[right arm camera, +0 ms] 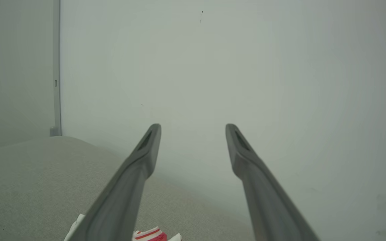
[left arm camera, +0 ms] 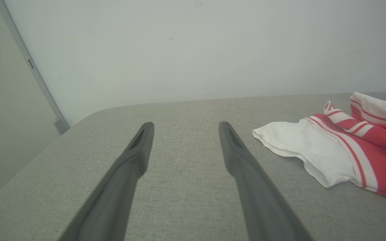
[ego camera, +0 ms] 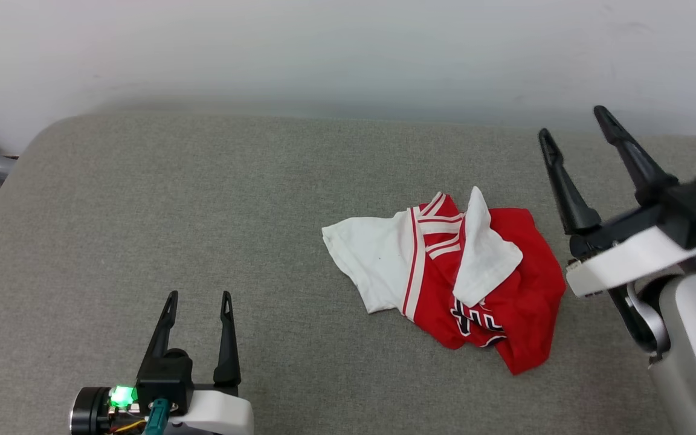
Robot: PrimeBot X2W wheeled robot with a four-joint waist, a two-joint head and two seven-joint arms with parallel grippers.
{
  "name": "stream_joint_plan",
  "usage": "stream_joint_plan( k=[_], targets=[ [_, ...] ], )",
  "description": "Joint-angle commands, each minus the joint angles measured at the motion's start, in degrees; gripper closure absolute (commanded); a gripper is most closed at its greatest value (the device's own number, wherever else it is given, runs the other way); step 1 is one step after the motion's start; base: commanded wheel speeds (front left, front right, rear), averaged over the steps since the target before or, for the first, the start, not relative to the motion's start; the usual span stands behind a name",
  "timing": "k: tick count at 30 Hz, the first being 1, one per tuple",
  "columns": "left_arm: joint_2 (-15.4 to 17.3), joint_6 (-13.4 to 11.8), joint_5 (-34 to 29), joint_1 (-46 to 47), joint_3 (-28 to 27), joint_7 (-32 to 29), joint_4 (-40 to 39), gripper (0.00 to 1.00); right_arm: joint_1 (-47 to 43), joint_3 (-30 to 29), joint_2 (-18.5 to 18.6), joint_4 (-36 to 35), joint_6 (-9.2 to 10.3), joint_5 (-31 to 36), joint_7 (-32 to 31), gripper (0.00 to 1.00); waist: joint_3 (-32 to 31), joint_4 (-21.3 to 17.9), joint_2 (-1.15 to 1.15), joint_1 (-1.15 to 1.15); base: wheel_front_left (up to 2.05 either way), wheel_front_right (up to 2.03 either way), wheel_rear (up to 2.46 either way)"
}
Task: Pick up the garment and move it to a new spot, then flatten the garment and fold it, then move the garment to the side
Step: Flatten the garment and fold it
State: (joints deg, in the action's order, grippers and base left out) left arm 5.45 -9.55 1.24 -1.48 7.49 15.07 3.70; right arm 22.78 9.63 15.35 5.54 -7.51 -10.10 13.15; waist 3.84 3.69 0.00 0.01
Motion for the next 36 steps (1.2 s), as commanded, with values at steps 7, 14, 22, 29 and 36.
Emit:
stream_joint_plan(
  k=[7,14,22,29,36],
  targets=[
    [-0.57,0.34,-0.35,2.25,0.30,0.15,-0.30,0.00,11.63,17.98,10.31,6.93,0.05,-13.80,-22.42,0.00,3.31,1.36,0.00,-0.01,0.00,0.00,0.00],
    [-1.20,0.32,-0.34,3.93,0.71,0.15,-0.50,0.00,18.02,33.04,19.94,6.62,0.05,-25.34,-41.65,0.00,6.50,2.80,0.00,-0.01,0.00,0.00,0.00],
    [-1.84,-0.06,0.07,6.57,1.88,0.15,-0.73,0.00,23.60,44.66,22.17,10.54,0.05,-30.35,-49.42,0.00,11.00,4.94,0.00,-0.01,0.00,0.00,0.00],
    [-2.23,-0.57,0.44,7.92,2.59,0.15,-0.27,0.00,24.50,55.78,21.10,17.49,0.04,-32.76,-49.70,0.00,12.82,6.11,0.00,-0.01,0.00,0.00,0.00],
    [-2.37,-0.82,0.75,6.79,1.91,0.15,0.45,0.00,28.55,59.19,21.03,18.42,0.07,-34.52,-38.76,1.00,11.20,5.19,0.00,-0.01,0.00,0.00,0.00]
  ],
)
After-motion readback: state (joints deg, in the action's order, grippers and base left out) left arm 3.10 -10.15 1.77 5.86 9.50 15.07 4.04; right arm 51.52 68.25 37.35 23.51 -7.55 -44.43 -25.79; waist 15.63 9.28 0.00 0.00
